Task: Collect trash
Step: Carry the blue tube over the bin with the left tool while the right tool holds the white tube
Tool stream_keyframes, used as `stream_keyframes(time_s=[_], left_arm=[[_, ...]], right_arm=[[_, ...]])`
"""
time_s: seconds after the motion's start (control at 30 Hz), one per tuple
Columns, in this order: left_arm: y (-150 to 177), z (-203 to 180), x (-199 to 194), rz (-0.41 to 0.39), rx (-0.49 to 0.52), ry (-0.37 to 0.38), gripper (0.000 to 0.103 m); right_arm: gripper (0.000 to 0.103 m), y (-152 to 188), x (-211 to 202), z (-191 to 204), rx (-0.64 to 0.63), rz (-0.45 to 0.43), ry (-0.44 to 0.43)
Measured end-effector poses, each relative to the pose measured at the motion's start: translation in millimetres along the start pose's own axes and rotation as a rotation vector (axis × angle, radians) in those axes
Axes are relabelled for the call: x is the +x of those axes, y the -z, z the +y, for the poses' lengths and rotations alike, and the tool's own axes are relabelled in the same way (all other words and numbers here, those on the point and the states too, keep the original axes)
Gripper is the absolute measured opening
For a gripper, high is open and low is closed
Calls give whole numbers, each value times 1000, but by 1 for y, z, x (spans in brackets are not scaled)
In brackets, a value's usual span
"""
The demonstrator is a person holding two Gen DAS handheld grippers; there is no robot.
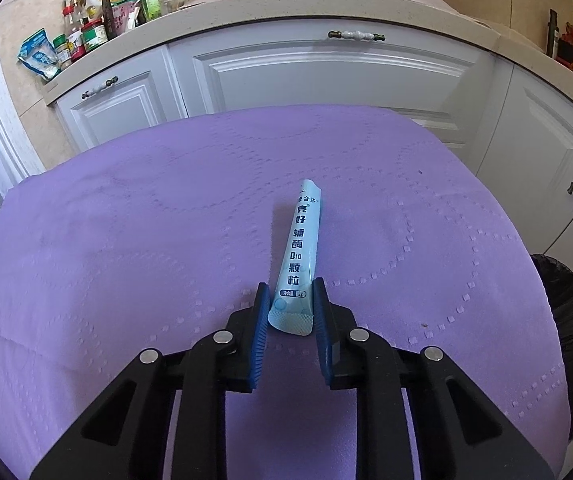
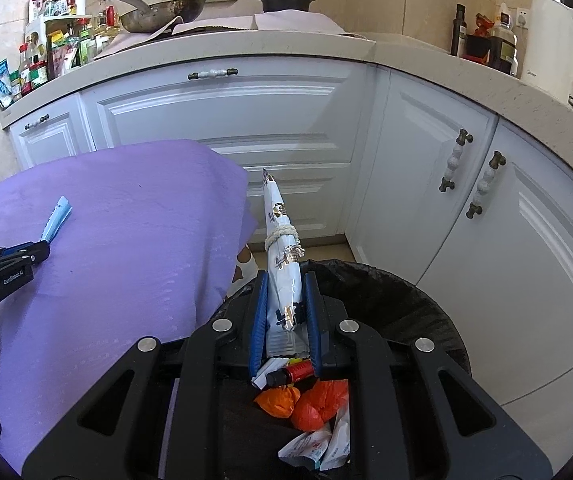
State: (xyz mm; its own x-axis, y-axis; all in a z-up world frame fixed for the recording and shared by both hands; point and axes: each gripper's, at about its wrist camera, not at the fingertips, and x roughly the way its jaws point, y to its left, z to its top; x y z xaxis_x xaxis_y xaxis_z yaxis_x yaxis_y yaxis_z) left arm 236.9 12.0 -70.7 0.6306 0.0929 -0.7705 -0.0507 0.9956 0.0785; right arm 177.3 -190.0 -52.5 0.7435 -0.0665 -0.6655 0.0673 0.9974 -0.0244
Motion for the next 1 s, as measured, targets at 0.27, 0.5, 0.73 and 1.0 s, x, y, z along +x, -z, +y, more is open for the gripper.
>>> stream_keyframes(time_s=[0.27, 0.5, 0.73, 1.0], left_arm=[[8, 5, -10, -20, -2, 11, 22], [19, 4, -29, -54, 17, 17, 22], [32, 3, -64, -123, 31, 48, 22], [41, -15, -103, -209, 69, 130, 22]], right_arm=[[17, 2, -15, 6, -5, -17, 0], [17, 3, -35, 12, -10, -41, -1], [17, 11, -58, 12, -4, -65, 12], [17, 21, -82, -3, 21, -88, 70]])
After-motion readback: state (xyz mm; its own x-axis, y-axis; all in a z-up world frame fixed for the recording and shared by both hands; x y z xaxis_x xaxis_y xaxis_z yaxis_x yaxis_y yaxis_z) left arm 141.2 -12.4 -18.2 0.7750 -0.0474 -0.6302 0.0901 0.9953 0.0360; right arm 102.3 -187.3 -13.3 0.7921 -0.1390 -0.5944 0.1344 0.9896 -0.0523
